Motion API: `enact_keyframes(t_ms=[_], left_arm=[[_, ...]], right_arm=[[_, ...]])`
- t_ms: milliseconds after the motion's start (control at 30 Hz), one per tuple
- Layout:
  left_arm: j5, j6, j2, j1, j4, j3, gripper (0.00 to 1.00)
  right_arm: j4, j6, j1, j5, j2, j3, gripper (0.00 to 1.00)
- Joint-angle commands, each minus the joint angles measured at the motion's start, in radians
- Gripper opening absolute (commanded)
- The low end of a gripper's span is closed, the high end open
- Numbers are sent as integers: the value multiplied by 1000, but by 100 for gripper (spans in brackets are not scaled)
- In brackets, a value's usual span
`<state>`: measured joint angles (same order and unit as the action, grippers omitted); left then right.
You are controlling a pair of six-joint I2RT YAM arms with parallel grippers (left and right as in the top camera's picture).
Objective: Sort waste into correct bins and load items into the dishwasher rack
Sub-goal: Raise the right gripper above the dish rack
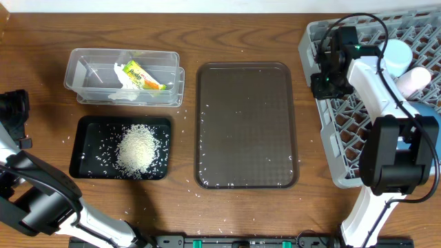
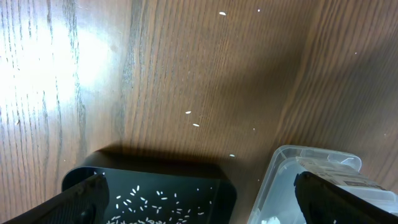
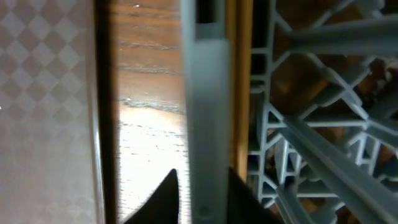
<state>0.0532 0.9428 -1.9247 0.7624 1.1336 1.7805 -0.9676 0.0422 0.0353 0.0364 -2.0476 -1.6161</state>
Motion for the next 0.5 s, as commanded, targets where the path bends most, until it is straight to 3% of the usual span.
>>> enact_keyframes(t_ms=[0, 267, 467], left_arm=[[-5, 2, -3, 3, 6, 3, 98], [-5, 1, -3, 3, 6, 3, 98], [-5, 2, -3, 3, 6, 3, 98]], right_arm=[[14, -79, 5, 24, 0, 3, 13], [56, -203, 8, 24, 0, 3, 6], [84, -293, 32, 24, 0, 3, 7]])
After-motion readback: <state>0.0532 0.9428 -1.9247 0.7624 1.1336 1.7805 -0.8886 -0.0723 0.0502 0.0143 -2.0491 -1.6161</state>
